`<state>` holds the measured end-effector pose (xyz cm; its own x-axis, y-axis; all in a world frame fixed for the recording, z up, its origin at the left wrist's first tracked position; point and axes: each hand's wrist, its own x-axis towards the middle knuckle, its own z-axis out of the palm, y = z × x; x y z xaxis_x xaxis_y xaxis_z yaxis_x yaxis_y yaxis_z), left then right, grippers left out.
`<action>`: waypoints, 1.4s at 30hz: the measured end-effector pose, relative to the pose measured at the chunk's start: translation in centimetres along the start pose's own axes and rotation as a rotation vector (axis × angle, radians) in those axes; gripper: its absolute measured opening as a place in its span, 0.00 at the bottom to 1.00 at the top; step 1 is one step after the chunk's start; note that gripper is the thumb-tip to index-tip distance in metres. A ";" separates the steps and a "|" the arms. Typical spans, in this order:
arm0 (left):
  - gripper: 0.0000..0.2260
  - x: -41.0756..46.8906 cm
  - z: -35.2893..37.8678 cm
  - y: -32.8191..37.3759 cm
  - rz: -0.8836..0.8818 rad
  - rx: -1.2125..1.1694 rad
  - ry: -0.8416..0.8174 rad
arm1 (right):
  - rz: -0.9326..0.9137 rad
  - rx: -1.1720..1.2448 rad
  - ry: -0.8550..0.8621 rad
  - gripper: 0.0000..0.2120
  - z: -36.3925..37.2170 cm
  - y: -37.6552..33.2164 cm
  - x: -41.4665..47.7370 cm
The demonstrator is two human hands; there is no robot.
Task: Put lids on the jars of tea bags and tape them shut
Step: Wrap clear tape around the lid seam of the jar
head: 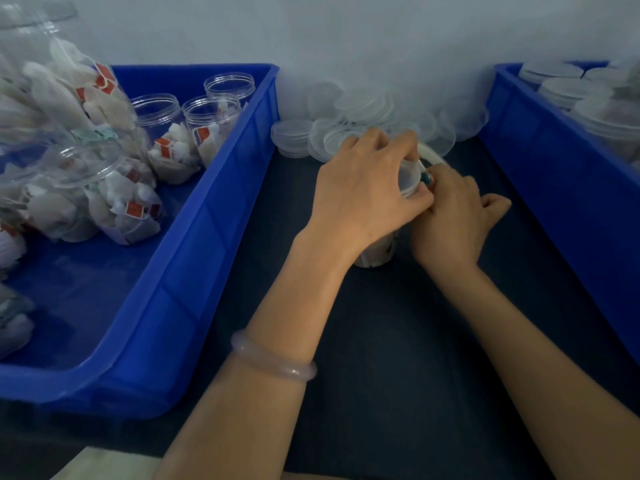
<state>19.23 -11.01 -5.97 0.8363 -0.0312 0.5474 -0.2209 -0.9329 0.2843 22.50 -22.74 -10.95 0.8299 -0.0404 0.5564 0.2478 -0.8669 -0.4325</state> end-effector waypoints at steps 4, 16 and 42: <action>0.18 0.0 0.1 0.0 0.004 0.013 0.017 | 0.074 -0.002 0.020 0.06 0.6 -0.5 -0.2; 0.17 0.2 0.1 -0.1 -0.014 -0.017 0.000 | 0.092 -0.015 0.022 0.06 0.5 -0.7 0.4; 0.13 -1.3 -1.1 1.8 -0.061 -0.126 -0.084 | -0.187 -0.256 -0.300 0.14 1.1 4.7 2.3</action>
<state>17.19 -12.23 -5.31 0.8880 -0.0104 0.4598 -0.2250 -0.8818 0.4146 26.17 -26.37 -12.49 0.9002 0.2426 0.3617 0.3073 -0.9423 -0.1326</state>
